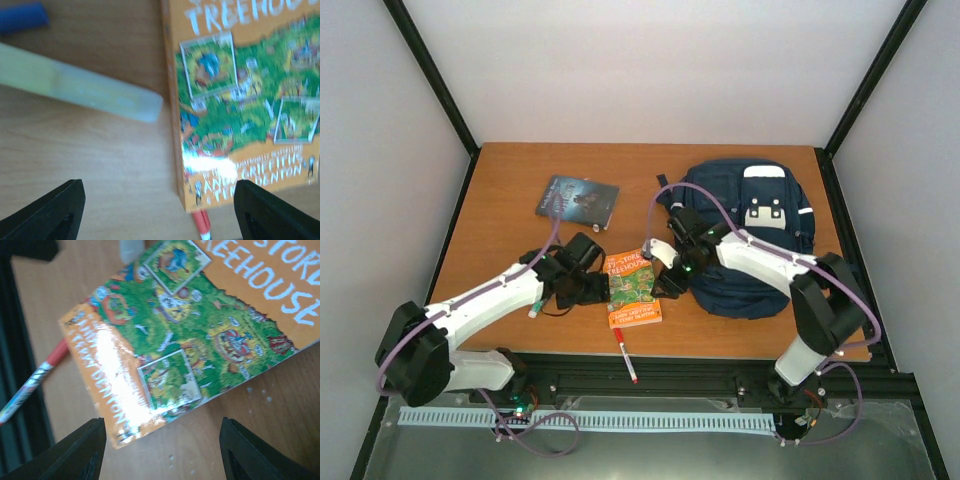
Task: Pack the student bag
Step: Pick up the stationery from the center of the board.
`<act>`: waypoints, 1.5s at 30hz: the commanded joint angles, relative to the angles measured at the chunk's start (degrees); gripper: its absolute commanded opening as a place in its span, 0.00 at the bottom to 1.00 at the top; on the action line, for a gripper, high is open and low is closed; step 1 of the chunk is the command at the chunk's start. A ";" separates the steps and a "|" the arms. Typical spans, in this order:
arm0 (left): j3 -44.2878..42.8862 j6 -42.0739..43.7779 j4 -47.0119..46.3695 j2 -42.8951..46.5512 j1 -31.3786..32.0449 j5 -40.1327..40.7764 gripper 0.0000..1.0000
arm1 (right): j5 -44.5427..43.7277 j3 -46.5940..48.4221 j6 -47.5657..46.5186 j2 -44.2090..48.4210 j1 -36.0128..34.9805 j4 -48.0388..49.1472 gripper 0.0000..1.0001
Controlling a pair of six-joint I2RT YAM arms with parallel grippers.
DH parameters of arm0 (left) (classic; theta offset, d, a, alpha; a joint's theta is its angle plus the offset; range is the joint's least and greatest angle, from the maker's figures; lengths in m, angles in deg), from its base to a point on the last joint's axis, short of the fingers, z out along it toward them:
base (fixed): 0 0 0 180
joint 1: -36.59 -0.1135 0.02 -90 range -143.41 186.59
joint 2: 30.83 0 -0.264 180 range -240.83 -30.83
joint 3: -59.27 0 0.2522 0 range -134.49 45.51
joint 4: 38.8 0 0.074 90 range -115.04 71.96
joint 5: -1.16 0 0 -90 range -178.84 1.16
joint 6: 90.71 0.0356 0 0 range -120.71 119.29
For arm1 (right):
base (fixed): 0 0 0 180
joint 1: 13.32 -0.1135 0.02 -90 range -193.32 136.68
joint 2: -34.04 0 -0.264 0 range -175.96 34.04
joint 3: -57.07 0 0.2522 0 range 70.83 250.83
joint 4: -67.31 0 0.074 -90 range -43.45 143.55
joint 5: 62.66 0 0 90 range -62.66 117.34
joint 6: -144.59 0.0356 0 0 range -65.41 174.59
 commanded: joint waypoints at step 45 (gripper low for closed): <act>-0.51 -18.93 2.82 -16.63 28.62 7.57 0.47 | 0.67 3.52 6.65 -16.87 7.59 5.64 0.54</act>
